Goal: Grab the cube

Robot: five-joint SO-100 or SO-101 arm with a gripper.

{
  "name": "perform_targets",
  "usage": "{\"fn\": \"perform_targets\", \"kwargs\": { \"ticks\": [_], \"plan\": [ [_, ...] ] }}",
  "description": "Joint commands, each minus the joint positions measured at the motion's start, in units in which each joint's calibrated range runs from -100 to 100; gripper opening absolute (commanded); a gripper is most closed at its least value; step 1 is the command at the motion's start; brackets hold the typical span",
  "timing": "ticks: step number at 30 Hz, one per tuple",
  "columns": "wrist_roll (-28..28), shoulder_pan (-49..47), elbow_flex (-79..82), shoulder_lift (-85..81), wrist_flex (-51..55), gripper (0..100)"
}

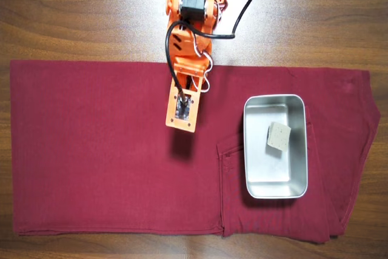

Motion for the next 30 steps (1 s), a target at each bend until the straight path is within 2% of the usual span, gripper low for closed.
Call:
{"fn": "perform_targets", "kwargs": {
  "ticks": [1, 30],
  "plan": [
    [-1.03, -1.19, 0.37, -0.4, 9.11, 0],
    [-1.27, -1.38, 0.37, -0.49, 9.11, 1]
  ]
}}
